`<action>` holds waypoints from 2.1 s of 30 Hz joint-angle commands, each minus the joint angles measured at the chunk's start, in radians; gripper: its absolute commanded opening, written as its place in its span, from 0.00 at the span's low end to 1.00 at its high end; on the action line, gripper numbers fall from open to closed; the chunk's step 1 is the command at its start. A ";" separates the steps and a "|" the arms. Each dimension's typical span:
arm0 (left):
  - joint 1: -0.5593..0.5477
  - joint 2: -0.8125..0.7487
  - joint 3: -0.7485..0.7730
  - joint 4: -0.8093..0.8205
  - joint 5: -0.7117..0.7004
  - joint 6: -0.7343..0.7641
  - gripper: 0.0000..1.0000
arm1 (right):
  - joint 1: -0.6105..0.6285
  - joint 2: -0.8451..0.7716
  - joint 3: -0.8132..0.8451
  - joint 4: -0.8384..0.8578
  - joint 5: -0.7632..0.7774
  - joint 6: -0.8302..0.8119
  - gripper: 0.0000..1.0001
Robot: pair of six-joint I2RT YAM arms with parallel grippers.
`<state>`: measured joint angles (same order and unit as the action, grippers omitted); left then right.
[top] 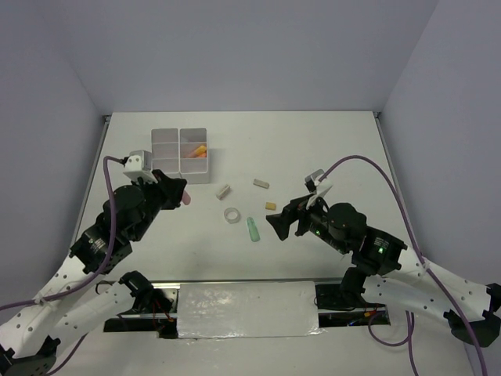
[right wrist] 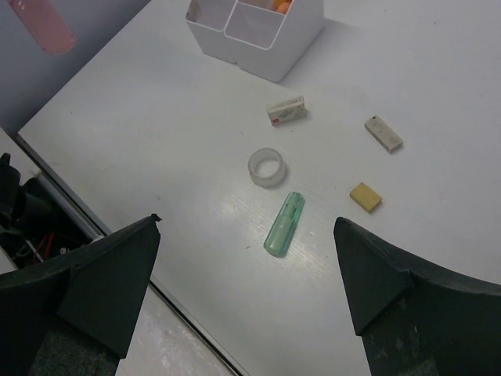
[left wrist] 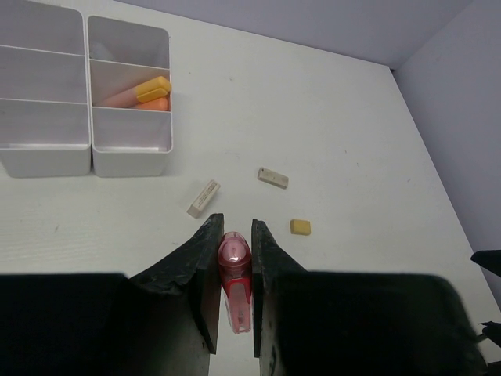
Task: Sort the stationery into containers
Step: Place the pen in the storage box.
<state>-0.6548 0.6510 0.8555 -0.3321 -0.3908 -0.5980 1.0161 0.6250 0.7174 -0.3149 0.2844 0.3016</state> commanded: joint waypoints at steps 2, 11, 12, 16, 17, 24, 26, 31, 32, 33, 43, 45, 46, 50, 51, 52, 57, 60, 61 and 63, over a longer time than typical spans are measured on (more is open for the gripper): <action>0.006 -0.019 0.014 0.016 -0.040 0.021 0.00 | -0.007 -0.013 -0.006 0.020 0.004 -0.007 1.00; 0.006 -0.034 -0.056 0.056 -0.226 -0.043 0.00 | -0.011 0.001 -0.027 0.054 -0.019 -0.002 1.00; 0.006 -0.033 -0.065 0.070 -0.238 -0.048 0.00 | -0.014 0.008 -0.030 0.060 -0.021 -0.002 1.00; 0.007 -0.010 -0.124 0.154 -0.305 -0.045 0.00 | -0.020 0.024 -0.039 0.076 -0.036 -0.001 1.00; 0.007 0.005 -0.134 0.192 -0.341 -0.043 0.00 | -0.022 0.027 -0.042 0.080 -0.040 -0.001 1.00; 0.088 0.104 -0.222 0.477 -0.375 0.018 0.00 | -0.062 0.045 -0.076 0.115 -0.085 0.002 1.00; 0.141 0.148 -0.230 0.563 -0.344 0.035 0.00 | -0.076 0.045 -0.084 0.120 -0.102 0.002 1.00; 0.265 0.292 -0.239 0.732 -0.238 0.031 0.00 | -0.122 0.032 -0.111 0.135 -0.148 -0.002 1.00; 0.296 0.318 -0.227 0.749 -0.220 0.027 0.00 | -0.131 0.031 -0.114 0.137 -0.157 -0.002 1.00; 0.303 0.344 -0.222 0.789 -0.186 0.027 0.00 | -0.149 0.030 -0.118 0.140 -0.165 -0.004 1.00; 0.368 0.584 -0.173 0.991 -0.131 0.058 0.00 | -0.241 0.030 -0.159 0.160 -0.251 -0.027 1.00; 0.374 0.617 -0.168 1.016 -0.120 0.067 0.00 | -0.248 0.041 -0.161 0.165 -0.263 -0.033 1.00; 0.377 0.627 -0.159 1.024 -0.118 0.067 0.00 | -0.254 0.045 -0.161 0.168 -0.266 -0.035 1.00; 0.385 0.671 -0.151 1.044 -0.108 0.064 0.00 | -0.260 0.067 -0.159 0.178 -0.274 -0.039 1.00; 0.385 0.683 -0.153 1.050 -0.108 0.063 0.00 | -0.261 0.073 -0.157 0.183 -0.275 -0.044 1.00; 0.386 0.690 -0.156 1.058 -0.105 0.064 0.00 | -0.264 0.077 -0.157 0.185 -0.277 -0.044 1.00; 0.392 0.722 -0.154 1.079 -0.103 0.070 0.00 | -0.275 0.102 -0.150 0.197 -0.280 -0.050 1.00; 0.399 0.739 -0.153 1.091 -0.088 0.064 0.00 | -0.278 0.111 -0.145 0.198 -0.280 -0.055 1.00; 0.399 0.742 -0.153 1.093 -0.086 0.064 0.00 | -0.281 0.116 -0.144 0.197 -0.280 -0.056 1.00; 0.399 0.753 -0.153 1.101 -0.082 0.064 0.00 | -0.283 0.117 -0.144 0.197 -0.290 -0.056 1.00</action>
<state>-0.2630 1.3922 0.6739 0.6777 -0.4908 -0.5488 0.7425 0.7391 0.5602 -0.1711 0.0097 0.2630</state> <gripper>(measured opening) 0.267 0.996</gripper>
